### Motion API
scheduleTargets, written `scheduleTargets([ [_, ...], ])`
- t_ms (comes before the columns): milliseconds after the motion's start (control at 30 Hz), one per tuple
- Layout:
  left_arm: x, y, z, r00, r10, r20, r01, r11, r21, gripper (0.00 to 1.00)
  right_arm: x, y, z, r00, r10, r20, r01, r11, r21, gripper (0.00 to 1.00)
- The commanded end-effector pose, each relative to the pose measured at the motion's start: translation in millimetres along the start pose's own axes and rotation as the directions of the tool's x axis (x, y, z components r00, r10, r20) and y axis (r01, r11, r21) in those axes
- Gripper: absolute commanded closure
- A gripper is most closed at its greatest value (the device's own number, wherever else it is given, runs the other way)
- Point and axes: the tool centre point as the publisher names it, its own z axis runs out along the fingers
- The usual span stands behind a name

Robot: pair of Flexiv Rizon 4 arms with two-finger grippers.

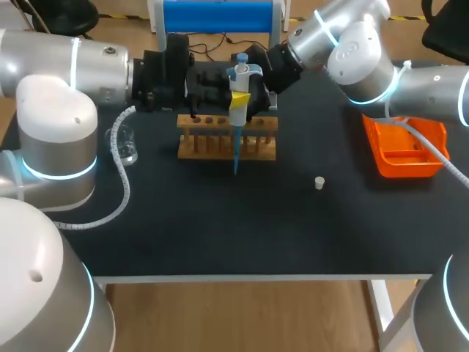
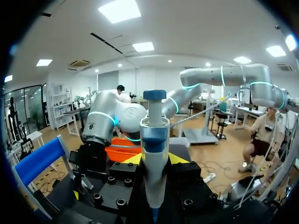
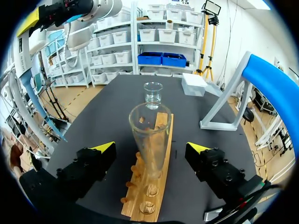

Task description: Invert the test tube, pick up the pipette, mount the tip to pipette, aspirate from beaker and dispense into the tube, eject the tip, return the pipette, and cap with the stopper.

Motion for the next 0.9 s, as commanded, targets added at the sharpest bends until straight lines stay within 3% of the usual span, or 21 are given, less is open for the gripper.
scheduleTargets([
  [33,-1.0,-0.2,0.0,1.0,0.0,-0.002,0.0,1.0,0.0,1.0,-0.1,0.4,-1.4,1.0,0.001,-0.002,-0.001,1.0,0.003,0.0],
  [233,-1.0,-0.2,0.0,1.0,0.0,-0.002,0.0,1.0,0.0,1.0,1.3,0.3,-3.9,1.0,-0.001,0.0,0.001,1.0,0.003,0.0],
  [500,-1.0,-0.2,0.0,1.0,0.0,-0.002,0.0,1.0,0.0,1.0,20.9,-3.4,-37.0,0.999,-0.025,0.022,0.025,1.0,0.007,0.0],
  [700,-1.0,-0.2,0.0,1.0,0.0,-0.002,0.0,1.0,0.0,1.0,46.5,-11.3,-71.9,0.999,-0.031,0.028,0.031,0.999,-0.011,0.0],
  [900,-1.0,-0.2,0.0,1.0,0.0,-0.002,0.0,1.0,0.0,1.0,85.6,-18.1,-111.2,0.999,-0.033,0.031,0.036,0.993,-0.11,0.0],
])
